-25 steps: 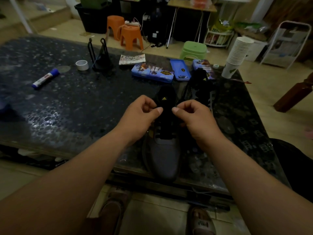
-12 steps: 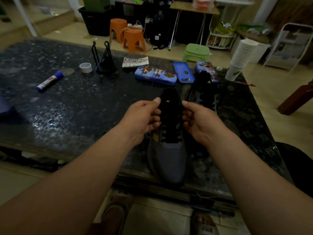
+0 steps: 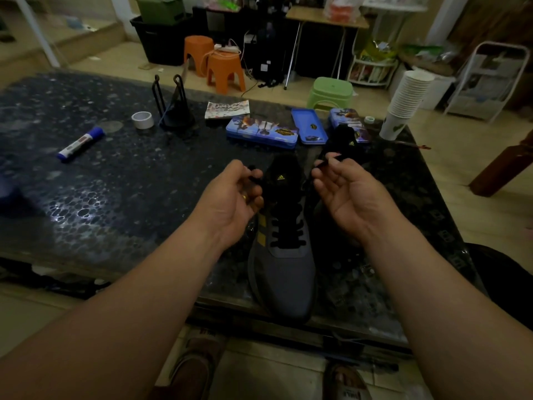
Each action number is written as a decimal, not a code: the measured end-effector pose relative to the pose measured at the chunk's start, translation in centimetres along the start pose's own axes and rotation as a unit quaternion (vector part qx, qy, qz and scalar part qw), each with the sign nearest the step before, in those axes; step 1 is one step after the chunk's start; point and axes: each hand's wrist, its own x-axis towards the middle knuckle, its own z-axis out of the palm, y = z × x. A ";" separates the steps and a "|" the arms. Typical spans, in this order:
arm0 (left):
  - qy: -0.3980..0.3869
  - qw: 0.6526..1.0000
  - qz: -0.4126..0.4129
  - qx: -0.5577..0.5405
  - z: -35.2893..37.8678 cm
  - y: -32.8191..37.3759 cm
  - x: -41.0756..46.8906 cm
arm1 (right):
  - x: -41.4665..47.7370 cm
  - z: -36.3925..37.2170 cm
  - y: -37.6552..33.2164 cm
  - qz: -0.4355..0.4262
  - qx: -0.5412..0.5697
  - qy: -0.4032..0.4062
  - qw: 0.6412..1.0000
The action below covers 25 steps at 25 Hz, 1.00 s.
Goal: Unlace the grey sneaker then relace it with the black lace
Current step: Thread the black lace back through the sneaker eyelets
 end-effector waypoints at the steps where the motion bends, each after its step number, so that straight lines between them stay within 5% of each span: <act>1: 0.016 1.000 0.001 -0.004 -0.1 0.0 -0.1 | -0.1 0.1 0.2 -0.003 -0.013 0.007 1.000; 5: 0.050 0.965 0.023 0.257 -0.3 -0.9 -0.7 | -1.6 -0.5 1.0 0.009 -0.263 0.041 0.964; 8: -0.005 0.924 0.071 0.376 -0.2 -1.4 -1.5 | -2.5 -0.7 1.4 0.064 -0.334 0.002 0.940; 12: 0.013 0.849 0.155 0.504 -0.7 -1.6 -1.9 | -2.8 -0.3 1.8 0.012 -0.399 0.000 0.917; 17: 0.041 0.773 0.206 0.598 -0.5 -1.8 -2.1 | -2.9 -0.2 1.8 -0.080 -0.525 -0.012 0.847; 21: 0.040 0.748 0.202 0.631 -0.5 -1.7 -1.7 | -3.0 0.3 2.2 -0.144 -0.653 0.005 0.744; 25: 0.045 0.712 0.213 0.667 -0.6 -1.7 -1.6 | -2.6 0.4 2.4 -0.165 -0.644 0.006 0.747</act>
